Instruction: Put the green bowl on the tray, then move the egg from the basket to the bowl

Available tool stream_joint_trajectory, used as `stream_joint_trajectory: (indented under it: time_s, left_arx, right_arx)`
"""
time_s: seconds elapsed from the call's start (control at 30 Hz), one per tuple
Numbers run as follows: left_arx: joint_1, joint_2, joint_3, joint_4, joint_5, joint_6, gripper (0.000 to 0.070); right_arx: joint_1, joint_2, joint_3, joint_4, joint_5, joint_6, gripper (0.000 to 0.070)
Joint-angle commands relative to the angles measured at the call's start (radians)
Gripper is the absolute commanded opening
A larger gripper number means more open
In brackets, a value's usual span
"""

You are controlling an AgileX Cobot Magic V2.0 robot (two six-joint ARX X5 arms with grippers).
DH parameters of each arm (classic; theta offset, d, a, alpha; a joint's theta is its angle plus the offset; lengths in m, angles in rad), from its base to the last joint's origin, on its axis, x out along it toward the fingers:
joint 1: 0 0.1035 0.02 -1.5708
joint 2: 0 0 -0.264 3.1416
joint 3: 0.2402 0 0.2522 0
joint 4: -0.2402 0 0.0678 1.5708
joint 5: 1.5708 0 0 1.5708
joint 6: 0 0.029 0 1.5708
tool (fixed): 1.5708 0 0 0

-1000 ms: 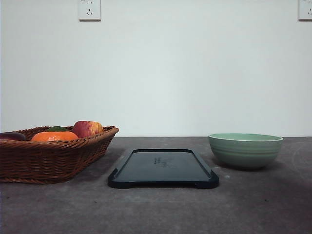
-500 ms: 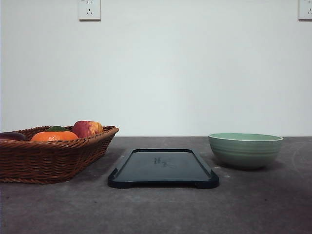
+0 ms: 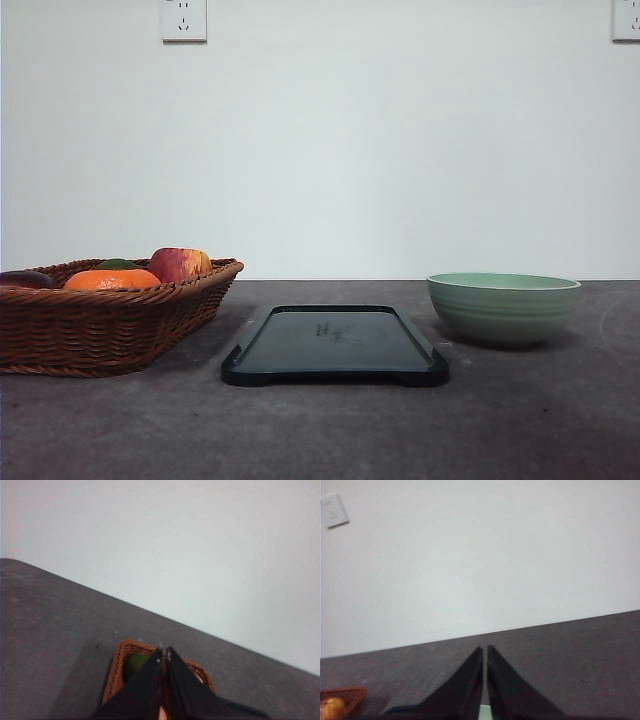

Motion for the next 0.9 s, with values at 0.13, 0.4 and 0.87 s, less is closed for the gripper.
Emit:
stream_joint_trajectory:
  time_s: [0.13, 0.4, 0.87]
  left_arx:
    - [-0.001, 0.184, 0.169, -0.088, 0.051, 0.125, 0.0]
    - [-0.001, 0.449, 0.37, -0.217, 0.146, 0.206, 0.0]
    - [-0.041, 0.748, 0.533, -0.461, 0.231, 0.341, 0.0]
  right_arx:
    - [0.004, 0.175, 0.123, -0.051, -0.06, -0.056, 0.0007]
    - [0.009, 0.407, 0.248, -0.201, -0.141, -0.119, 0.0007]
    - [0.082, 0.694, 0.345, -0.375, -0.153, -0.149, 0.0007]
